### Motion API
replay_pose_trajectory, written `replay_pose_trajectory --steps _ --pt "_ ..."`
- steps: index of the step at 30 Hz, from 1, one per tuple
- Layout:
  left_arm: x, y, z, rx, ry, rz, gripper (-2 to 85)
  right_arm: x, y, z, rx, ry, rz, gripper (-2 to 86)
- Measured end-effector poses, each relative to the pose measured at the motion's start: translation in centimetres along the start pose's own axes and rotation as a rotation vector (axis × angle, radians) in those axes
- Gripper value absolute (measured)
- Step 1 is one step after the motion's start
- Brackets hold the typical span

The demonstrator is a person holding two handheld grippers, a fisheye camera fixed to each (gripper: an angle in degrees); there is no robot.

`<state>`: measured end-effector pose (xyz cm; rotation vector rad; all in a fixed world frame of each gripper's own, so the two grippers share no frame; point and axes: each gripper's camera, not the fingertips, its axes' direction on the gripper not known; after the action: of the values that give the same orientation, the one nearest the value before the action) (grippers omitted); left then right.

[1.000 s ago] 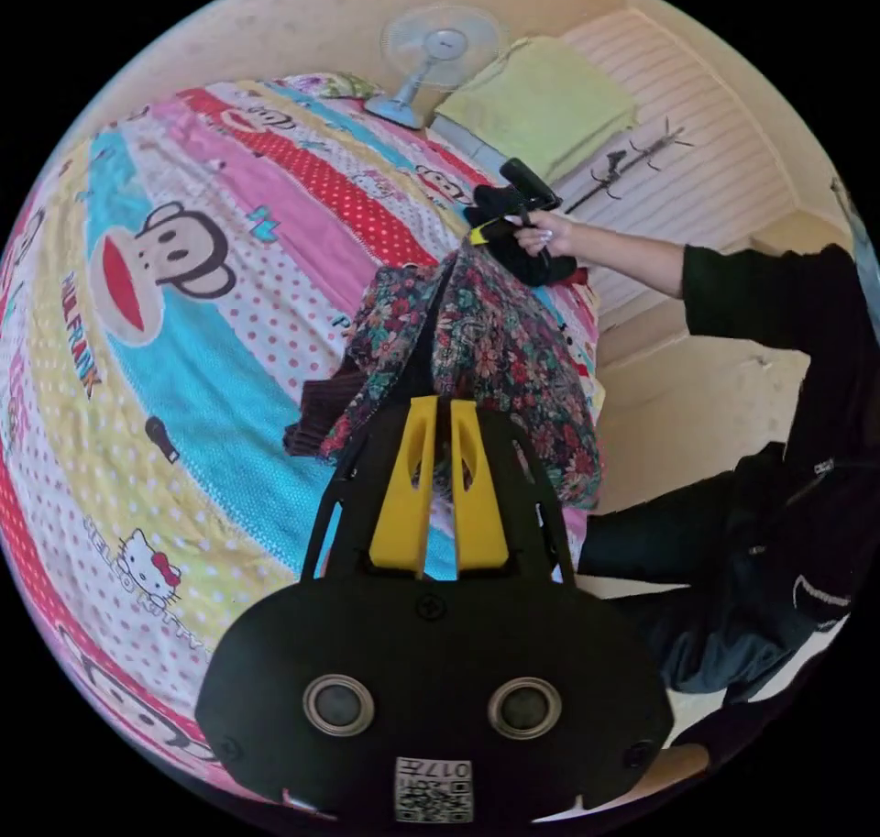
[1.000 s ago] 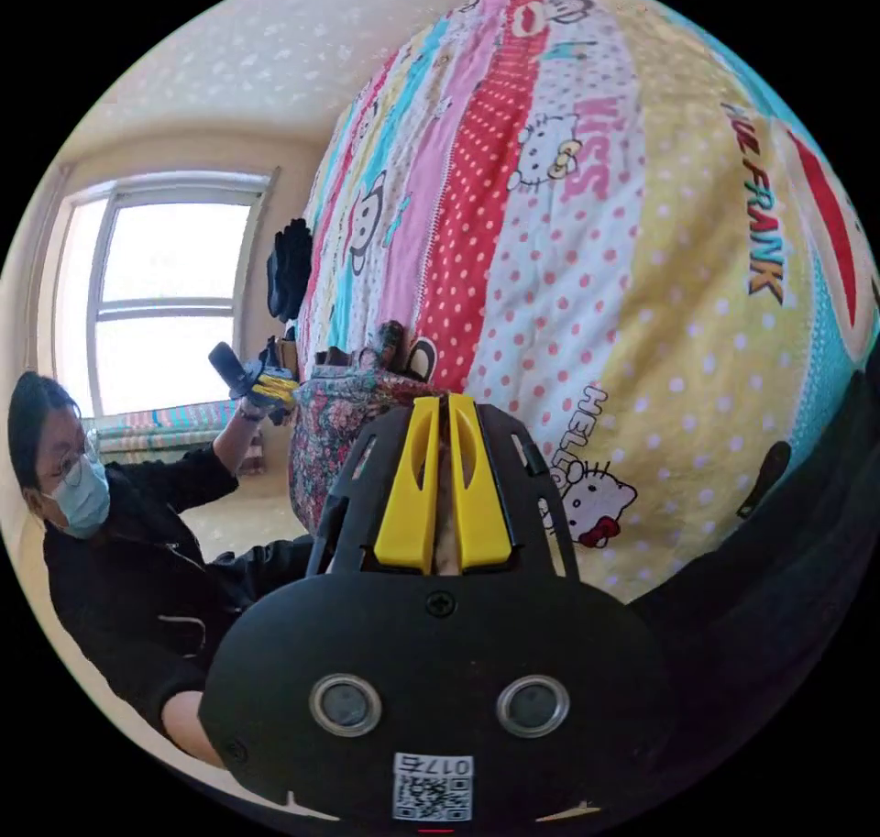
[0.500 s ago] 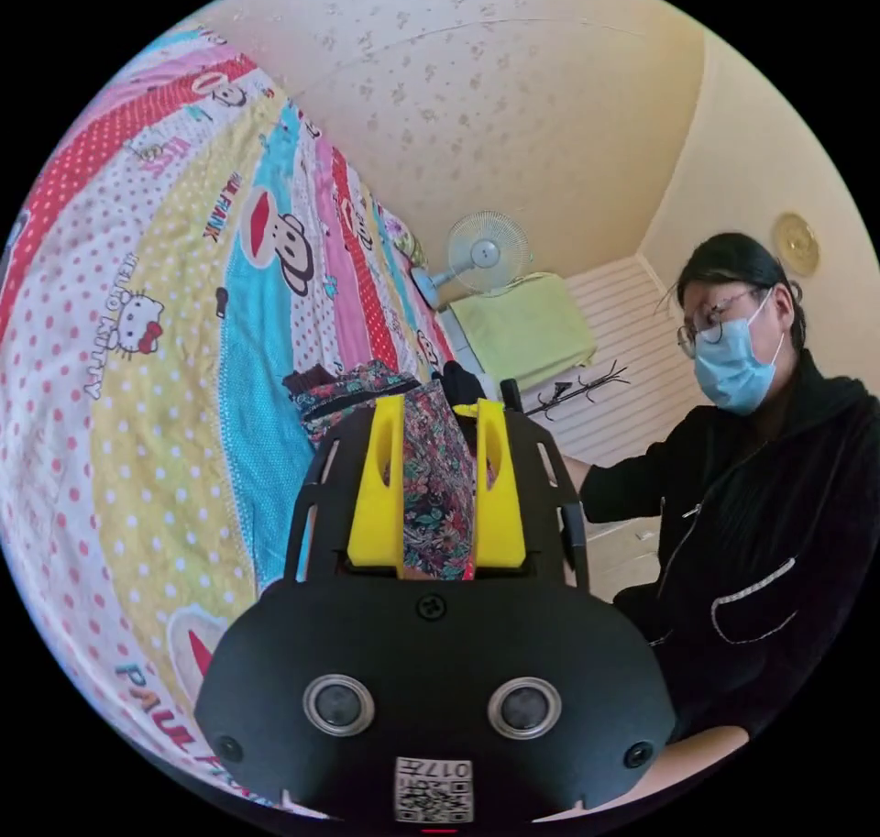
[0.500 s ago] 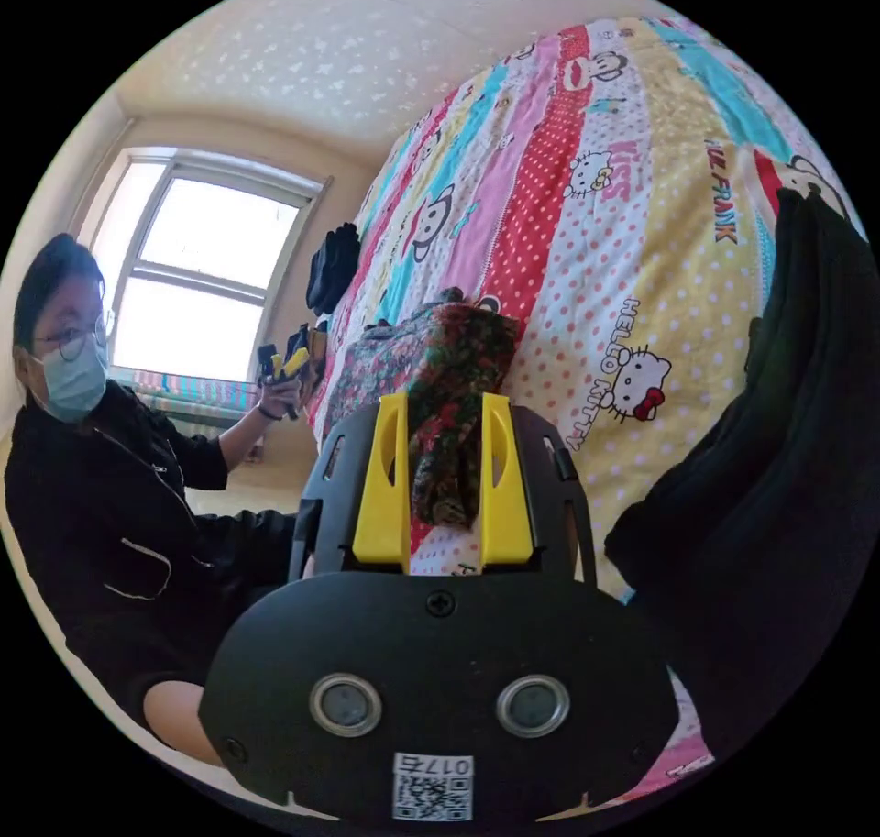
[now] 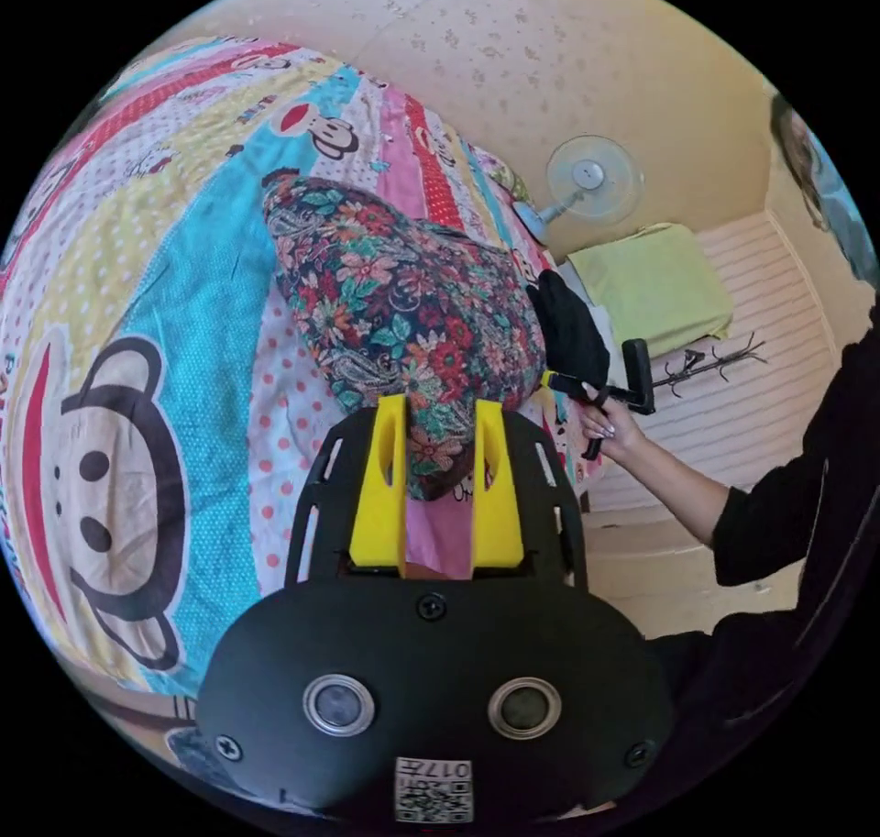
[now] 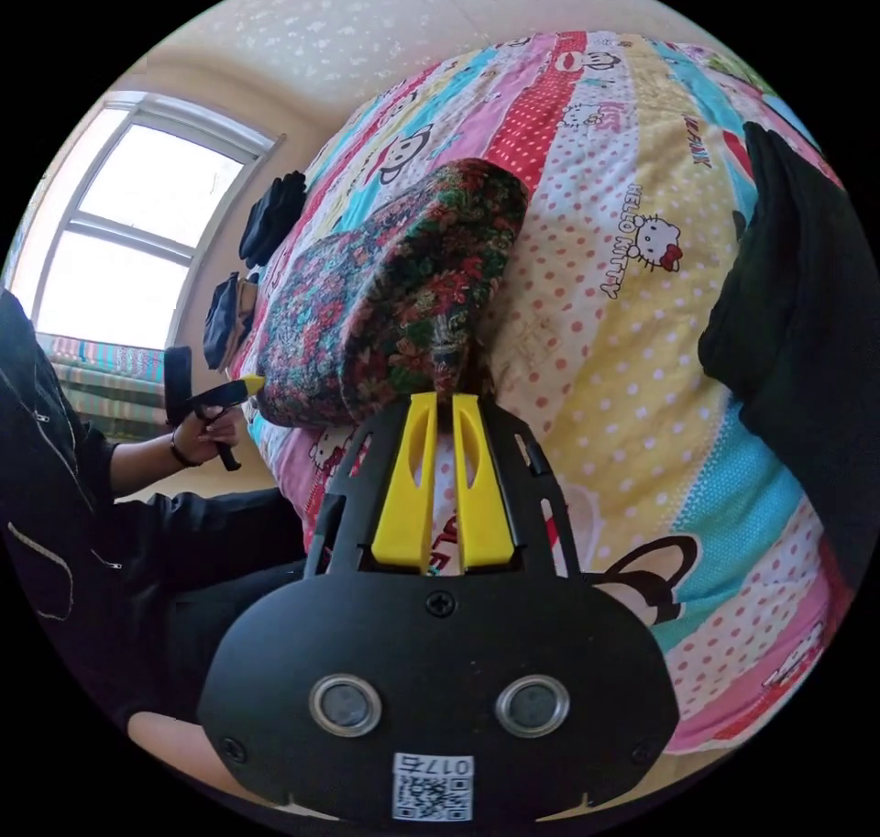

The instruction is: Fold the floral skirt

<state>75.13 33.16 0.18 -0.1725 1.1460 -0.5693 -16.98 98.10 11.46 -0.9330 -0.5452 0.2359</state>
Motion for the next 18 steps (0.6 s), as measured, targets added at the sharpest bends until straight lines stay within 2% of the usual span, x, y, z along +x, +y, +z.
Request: replay_pose_trajectory --steps 3,5,8,10,13,15,18 --pt "2.4 -0.1 -0.7 -0.054 -0.095 0.059 7.0 0.2 -0.6 -2.1 -0.075 0.122 -0.044 3.5" --pt "3.7 -0.3 -0.9 -0.077 -0.135 0.093 6.4 2.3 -0.9 -2.5 -0.099 0.129 -0.002 3.1" --pt "5.8 0.2 -0.1 -0.104 -0.190 0.177 6.2 4.8 -0.2 2.0 -0.197 0.194 -0.013 3.3" --pt "6.0 0.7 0.2 -0.111 -0.174 0.147 6.5 6.2 0.4 2.3 -0.125 0.100 0.040 3.7" --pt "4.6 1.7 -1.1 -0.099 -0.032 0.010 8.2 7.6 2.9 0.0 0.007 -0.025 0.112 5.4" --pt "3.8 4.1 -3.6 -0.007 0.028 -0.071 9.7 7.9 5.4 -1.6 0.095 -0.070 0.188 7.4" --pt "2.7 8.6 -6.3 0.163 0.138 -0.189 13.7 8.6 10.3 -2.7 0.272 -0.289 0.378 13.6"
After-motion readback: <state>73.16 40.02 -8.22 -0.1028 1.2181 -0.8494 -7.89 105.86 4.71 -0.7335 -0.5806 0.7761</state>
